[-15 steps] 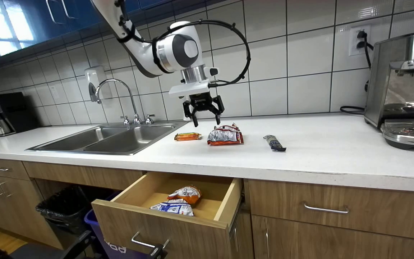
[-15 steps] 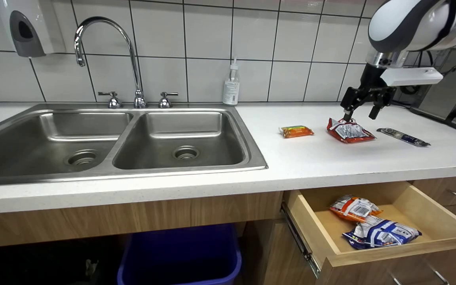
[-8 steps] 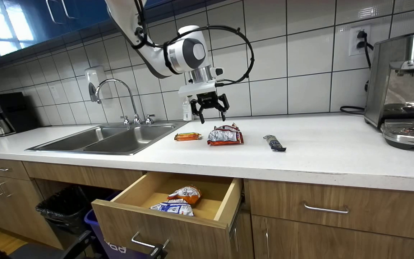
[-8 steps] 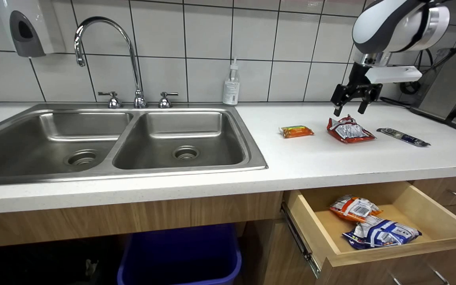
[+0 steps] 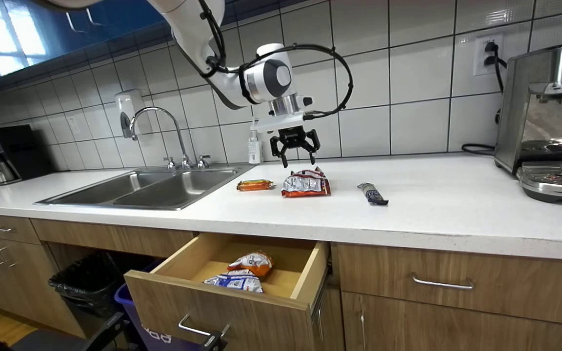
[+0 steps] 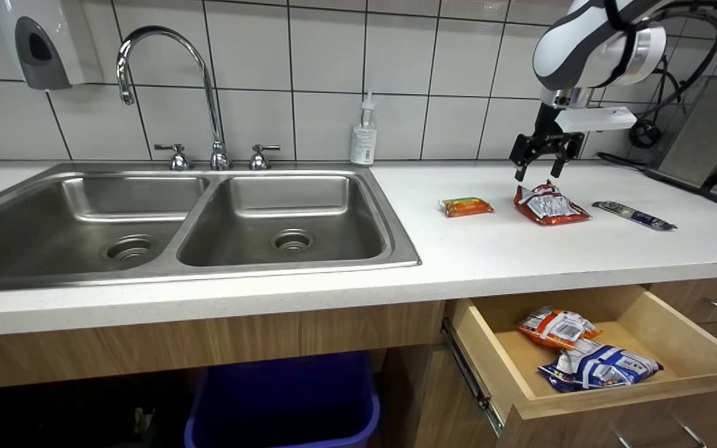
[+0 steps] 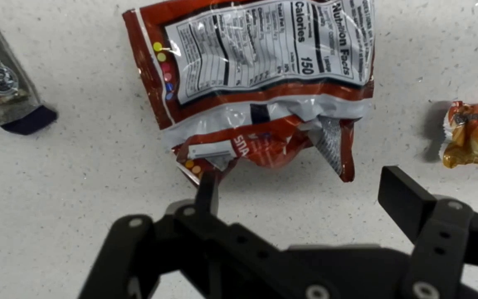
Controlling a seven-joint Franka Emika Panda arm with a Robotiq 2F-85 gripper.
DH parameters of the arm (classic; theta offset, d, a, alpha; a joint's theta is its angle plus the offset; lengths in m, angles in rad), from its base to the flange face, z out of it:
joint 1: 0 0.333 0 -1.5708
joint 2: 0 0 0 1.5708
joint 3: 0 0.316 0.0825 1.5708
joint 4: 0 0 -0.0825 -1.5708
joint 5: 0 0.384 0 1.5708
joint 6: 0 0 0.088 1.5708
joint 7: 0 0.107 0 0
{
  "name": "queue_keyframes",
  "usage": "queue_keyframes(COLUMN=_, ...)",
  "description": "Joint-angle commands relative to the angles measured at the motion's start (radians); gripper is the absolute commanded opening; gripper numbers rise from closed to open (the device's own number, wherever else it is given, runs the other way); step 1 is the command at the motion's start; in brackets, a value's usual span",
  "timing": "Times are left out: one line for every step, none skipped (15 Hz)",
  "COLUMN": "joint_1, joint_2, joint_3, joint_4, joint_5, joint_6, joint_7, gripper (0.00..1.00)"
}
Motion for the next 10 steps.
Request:
queue_keyframes(joint_1=-0.028, joint_2=0.112, joint_3=0.017, joint_4=0.185, joint_5=0.013, joint_6=-0.096, joint_7=-0.015, gripper=1.0)
queue_keyframes(joint_1=-0.029, joint_2=0.128, joint_3=0.015, joint_4=0.22, joint_5=0.013, joint_6=-0.117, joint_7=-0.01, gripper=1.0)
queue_keyframes(joint_1=-0.033, joint_2=0.147, joint_3=0.016, joint_4=0.251, joint_5=0.014, joint_6=-0.131, joint_7=-0.013, gripper=1.0)
queue_keyframes(joint_1=-0.036, joint_2=0.167, joint_3=0.017, joint_4=0.284, joint_5=0.016, joint_6=-0.148, joint_7=-0.013, gripper=1.0)
queue_keyframes(joint_1=-0.038, joint_2=0.185, joint_3=0.017, joint_4=0.316, joint_5=0.016, joint_6=-0.163, joint_7=-0.011, gripper=1.0)
queue_keyframes(joint_1=-0.039, joint_2=0.202, joint_3=0.016, joint_4=0.347, joint_5=0.016, joint_6=-0.169, joint_7=-0.006, gripper=1.0)
queue_keyframes(joint_1=-0.042, joint_2=0.221, joint_3=0.017, joint_4=0.379, joint_5=0.017, joint_6=-0.187, joint_7=-0.008, gripper=1.0)
queue_keyframes(joint_1=-0.042, joint_2=0.242, joint_3=0.015, joint_4=0.412, joint_5=0.017, joint_6=-0.201, joint_7=-0.004, gripper=1.0)
queue_keyframes(joint_1=-0.043, joint_2=0.261, joint_3=0.014, joint_4=0.441, joint_5=0.016, joint_6=-0.217, joint_7=-0.002, gripper=1.0)
queue_keyframes(joint_1=-0.045, joint_2=0.282, joint_3=0.013, joint_4=0.469, joint_5=0.016, joint_6=-0.236, joint_7=0.0, gripper=1.0)
